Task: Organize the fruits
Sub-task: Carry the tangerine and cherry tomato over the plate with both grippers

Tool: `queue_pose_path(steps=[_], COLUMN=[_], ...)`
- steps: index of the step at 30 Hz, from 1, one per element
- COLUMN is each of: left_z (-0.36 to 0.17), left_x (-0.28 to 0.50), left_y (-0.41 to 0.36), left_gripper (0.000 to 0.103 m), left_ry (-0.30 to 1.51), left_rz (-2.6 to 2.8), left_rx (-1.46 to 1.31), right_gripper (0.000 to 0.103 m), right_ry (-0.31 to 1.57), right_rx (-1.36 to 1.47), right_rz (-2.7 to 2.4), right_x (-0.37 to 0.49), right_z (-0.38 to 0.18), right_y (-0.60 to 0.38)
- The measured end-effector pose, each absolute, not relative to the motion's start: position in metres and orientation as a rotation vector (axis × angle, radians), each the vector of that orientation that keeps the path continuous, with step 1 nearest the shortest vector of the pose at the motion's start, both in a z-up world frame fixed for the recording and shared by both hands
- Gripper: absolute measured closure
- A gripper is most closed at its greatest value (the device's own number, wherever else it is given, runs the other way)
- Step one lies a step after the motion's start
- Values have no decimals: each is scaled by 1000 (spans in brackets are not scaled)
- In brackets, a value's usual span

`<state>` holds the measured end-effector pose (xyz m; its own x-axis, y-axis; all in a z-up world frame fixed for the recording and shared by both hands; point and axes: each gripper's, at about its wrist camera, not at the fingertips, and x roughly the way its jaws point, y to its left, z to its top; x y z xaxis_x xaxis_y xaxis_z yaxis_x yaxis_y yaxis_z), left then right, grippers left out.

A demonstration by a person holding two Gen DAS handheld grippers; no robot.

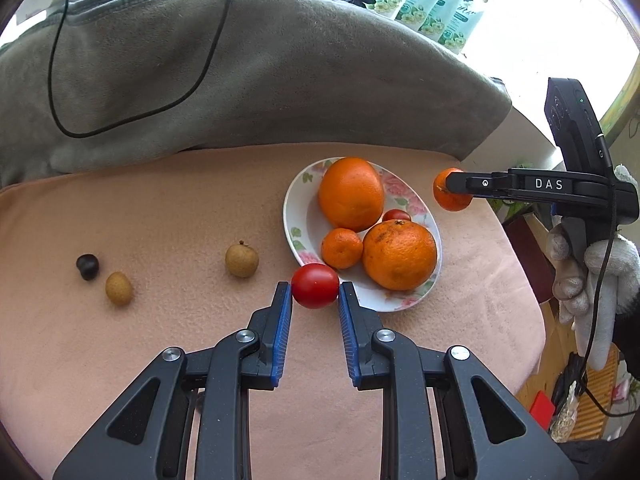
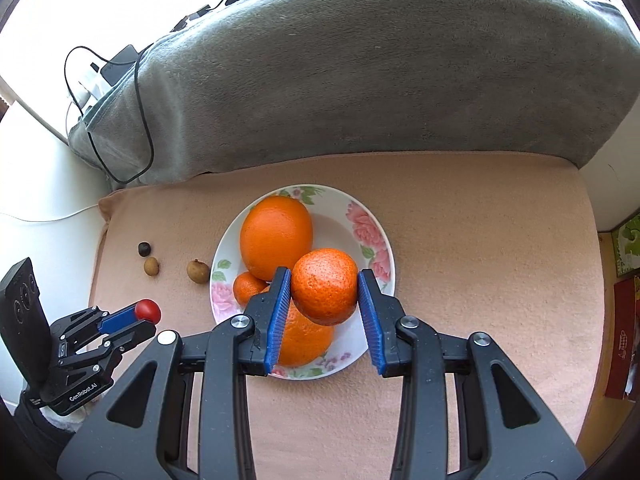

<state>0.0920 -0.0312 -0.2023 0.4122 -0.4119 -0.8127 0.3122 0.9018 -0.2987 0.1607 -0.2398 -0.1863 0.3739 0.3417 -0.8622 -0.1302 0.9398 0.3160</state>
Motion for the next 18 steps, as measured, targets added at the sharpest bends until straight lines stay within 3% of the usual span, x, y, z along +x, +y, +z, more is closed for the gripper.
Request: queue_pose_path(steps=[18], left_z=[-211], left_x=[106], left_y=[-64], left_gripper=[81], left_ry=[1097], left_rz=[-518], left_rx=[-87], right_gripper=[67], right_ry=[1180], right_rx=[231], right_rz=[297], right_x=[186], right_z=[-208], right_y=[-249])
